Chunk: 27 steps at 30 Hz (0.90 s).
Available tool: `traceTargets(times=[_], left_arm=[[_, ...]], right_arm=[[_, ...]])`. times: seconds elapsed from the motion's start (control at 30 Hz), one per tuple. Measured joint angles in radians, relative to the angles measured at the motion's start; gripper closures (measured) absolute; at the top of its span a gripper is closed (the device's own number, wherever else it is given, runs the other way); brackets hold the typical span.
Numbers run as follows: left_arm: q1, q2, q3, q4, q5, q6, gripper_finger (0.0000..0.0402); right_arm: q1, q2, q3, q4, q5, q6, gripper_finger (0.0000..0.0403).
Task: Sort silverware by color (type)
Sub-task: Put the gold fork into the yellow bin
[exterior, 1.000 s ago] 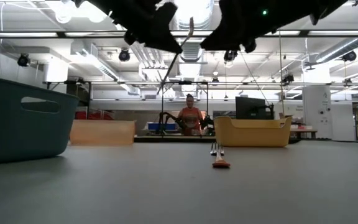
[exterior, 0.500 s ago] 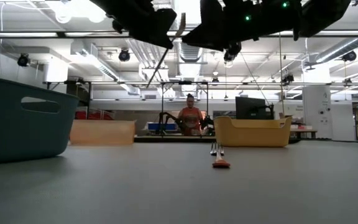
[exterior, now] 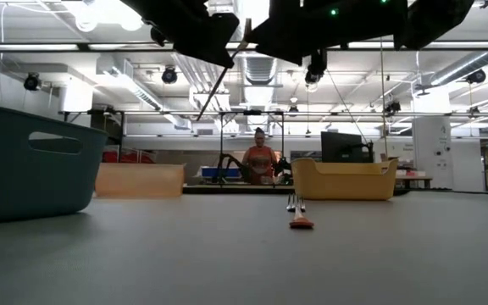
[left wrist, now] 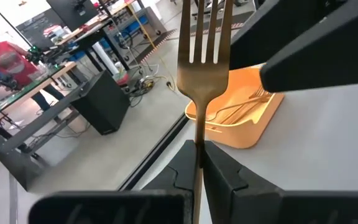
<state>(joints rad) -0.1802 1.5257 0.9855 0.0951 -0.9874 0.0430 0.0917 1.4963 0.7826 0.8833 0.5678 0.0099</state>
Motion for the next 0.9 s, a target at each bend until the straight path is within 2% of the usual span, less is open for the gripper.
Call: traceTargets(times=[0.2,0.37,0.6,0.73,0.9], left_arm=[[0.000,0.005,0.000,0.008,0.002,-0.021,0.0402],[0.000,0.005,0.000,0.059,0.037,-0.024,0.0402],[0.000,0.005,0.000,0.073,0.041,-0.026,0.0401],[0.000,0.005,0.000,0.128,0.094,-0.023,0.0401],[0.000,0.005,0.000,0.166,0.142,-0.001,0.0401]], right_arm=[[-0.012,0.000,0.015,0.029,0.000,-0.019,0.0187],[-0.014,0.000,0.058,0.013,0.000,-0.093,0.0173],[-0.015,0.000,0.078,0.007,0.000,-0.129,0.0172],[-0.022,0.000,0.078,0.004,0.008,-0.153,0.0177],[-0.027,0.000,0.078,0.004,0.010,-0.164,0.0225]])
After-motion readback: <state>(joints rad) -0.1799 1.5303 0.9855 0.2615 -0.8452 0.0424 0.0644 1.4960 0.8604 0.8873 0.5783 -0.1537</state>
